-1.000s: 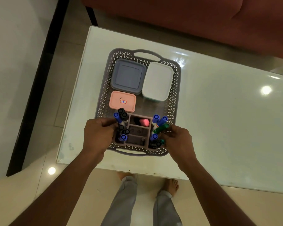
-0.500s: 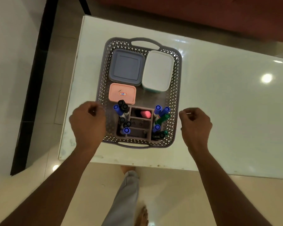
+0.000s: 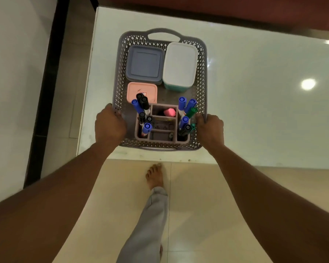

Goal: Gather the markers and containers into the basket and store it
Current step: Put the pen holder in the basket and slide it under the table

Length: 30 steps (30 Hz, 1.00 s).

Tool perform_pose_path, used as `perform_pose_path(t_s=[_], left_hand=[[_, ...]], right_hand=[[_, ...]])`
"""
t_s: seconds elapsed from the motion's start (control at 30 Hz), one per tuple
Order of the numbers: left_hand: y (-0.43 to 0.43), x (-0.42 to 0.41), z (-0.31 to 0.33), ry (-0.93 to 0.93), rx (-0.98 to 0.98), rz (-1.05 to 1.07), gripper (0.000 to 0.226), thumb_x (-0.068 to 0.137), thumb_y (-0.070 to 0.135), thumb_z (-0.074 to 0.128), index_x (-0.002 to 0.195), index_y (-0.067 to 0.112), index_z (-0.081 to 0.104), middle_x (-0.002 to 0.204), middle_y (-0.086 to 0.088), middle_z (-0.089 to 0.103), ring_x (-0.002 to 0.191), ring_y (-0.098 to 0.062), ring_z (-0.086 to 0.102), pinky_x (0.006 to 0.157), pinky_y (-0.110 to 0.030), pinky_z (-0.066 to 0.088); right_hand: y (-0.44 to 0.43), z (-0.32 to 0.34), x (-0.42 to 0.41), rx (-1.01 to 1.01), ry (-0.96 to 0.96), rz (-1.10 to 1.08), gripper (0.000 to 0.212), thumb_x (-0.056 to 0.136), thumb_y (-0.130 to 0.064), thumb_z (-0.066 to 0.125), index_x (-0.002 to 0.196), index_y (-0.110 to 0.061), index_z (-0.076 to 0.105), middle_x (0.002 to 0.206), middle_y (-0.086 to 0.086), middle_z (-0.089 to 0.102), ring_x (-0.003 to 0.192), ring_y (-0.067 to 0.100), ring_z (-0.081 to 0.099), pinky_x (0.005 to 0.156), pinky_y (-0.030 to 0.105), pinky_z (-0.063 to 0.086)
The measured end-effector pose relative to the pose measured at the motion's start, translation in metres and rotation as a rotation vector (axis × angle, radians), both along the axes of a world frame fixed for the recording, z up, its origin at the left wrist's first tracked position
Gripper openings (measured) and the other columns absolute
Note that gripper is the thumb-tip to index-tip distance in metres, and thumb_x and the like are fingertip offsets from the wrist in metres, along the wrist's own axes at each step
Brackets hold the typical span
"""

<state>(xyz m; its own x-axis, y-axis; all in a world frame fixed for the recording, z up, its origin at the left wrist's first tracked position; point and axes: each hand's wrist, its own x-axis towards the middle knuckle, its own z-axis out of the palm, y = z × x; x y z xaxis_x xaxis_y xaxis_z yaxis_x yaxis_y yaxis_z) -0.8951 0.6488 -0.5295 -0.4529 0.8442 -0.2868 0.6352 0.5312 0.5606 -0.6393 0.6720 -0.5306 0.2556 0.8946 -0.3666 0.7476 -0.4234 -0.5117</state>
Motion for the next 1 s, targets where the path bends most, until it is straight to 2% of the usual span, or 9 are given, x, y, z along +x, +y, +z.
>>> perform_pose_path(t_s=[0.1,0.27,0.43,0.53,0.67,0.73,0.8,0.9,1.0], left_hand=[[-0.048,0.002,0.009,-0.002,0.017,0.007,0.017,0.094,0.013,0.047,0.100,-0.001,0.056,0.102,-0.025,0.065,0.091,-0.043,0.061,0.070,-0.039,0.046],[-0.146,0.007,0.020,0.002,0.061,0.004,0.015,0.096,0.013,0.045,0.096,0.001,0.055,0.098,-0.023,0.065,0.089,-0.040,0.061,0.067,-0.033,0.039],[-0.240,0.002,0.014,-0.012,0.100,-0.003,0.012,0.096,0.016,0.046,0.089,0.007,0.052,0.091,-0.019,0.064,0.082,-0.039,0.061,0.070,-0.047,0.052],[-0.292,0.001,0.011,-0.011,0.120,-0.038,0.012,0.097,0.015,0.046,0.087,0.010,0.049,0.087,-0.019,0.063,0.077,-0.036,0.059,0.064,-0.041,0.048],[-0.352,-0.005,-0.006,-0.028,0.165,-0.141,0.014,0.098,0.012,0.046,0.084,0.015,0.045,0.078,-0.008,0.056,0.066,-0.028,0.054,0.054,-0.029,0.034],[-0.377,-0.005,-0.016,-0.040,0.164,-0.159,0.014,0.099,0.015,0.045,0.085,0.015,0.044,0.078,-0.006,0.055,0.064,-0.020,0.051,0.050,-0.022,0.029],[-0.400,-0.005,-0.029,-0.055,0.146,-0.160,0.013,0.099,0.020,0.045,0.087,0.014,0.046,0.079,-0.004,0.056,0.063,-0.015,0.051,0.050,-0.017,0.029],[-0.427,-0.004,-0.051,-0.068,0.090,-0.155,0.015,0.100,0.023,0.044,0.090,0.013,0.049,0.081,-0.004,0.059,0.064,-0.012,0.053,0.050,-0.016,0.032],[-0.442,0.004,-0.076,-0.073,0.044,-0.141,0.014,0.099,0.021,0.044,0.089,0.013,0.049,0.081,-0.006,0.059,0.064,-0.014,0.053,0.050,-0.018,0.033]], right_hand=[[-0.047,0.010,0.004,0.016,0.013,0.009,0.040,0.101,-0.031,0.043,0.072,-0.007,0.057,0.058,-0.001,0.048,0.051,0.014,0.043,0.045,0.026,0.028],[-0.140,0.032,0.009,0.028,0.028,0.047,0.041,0.100,-0.028,0.042,0.067,-0.007,0.054,0.054,-0.002,0.047,0.049,0.011,0.042,0.044,0.027,0.028],[-0.230,0.038,0.009,0.005,0.043,0.033,0.046,0.100,-0.026,0.043,0.055,-0.017,0.044,0.052,-0.003,0.048,0.049,0.013,0.043,0.045,0.026,0.029],[-0.284,0.033,0.009,-0.006,0.082,0.011,0.046,0.100,-0.029,0.045,0.056,-0.016,0.048,0.051,-0.004,0.050,0.047,0.013,0.045,0.046,0.028,0.032],[-0.354,0.016,0.005,-0.015,0.111,-0.075,0.046,0.100,-0.027,0.048,0.055,-0.017,0.047,0.048,-0.007,0.048,0.038,0.004,0.044,0.042,0.015,0.034],[-0.384,0.000,0.006,-0.018,0.130,-0.121,0.042,0.099,-0.024,0.051,0.059,-0.011,0.054,0.053,-0.001,0.057,0.045,0.007,0.053,0.045,0.026,0.044],[-0.411,-0.019,0.006,-0.038,0.144,-0.160,0.036,0.097,-0.023,0.052,0.068,-0.005,0.062,0.061,0.003,0.065,0.056,0.018,0.064,0.051,0.031,0.053],[-0.440,-0.045,0.009,-0.093,0.143,-0.168,0.035,0.097,-0.025,0.052,0.073,-0.003,0.065,0.065,0.005,0.067,0.060,0.023,0.066,0.055,0.035,0.055],[-0.453,-0.068,0.018,-0.133,0.125,-0.149,0.037,0.097,-0.026,0.052,0.068,-0.006,0.063,0.060,0.004,0.065,0.057,0.025,0.061,0.053,0.037,0.050]])
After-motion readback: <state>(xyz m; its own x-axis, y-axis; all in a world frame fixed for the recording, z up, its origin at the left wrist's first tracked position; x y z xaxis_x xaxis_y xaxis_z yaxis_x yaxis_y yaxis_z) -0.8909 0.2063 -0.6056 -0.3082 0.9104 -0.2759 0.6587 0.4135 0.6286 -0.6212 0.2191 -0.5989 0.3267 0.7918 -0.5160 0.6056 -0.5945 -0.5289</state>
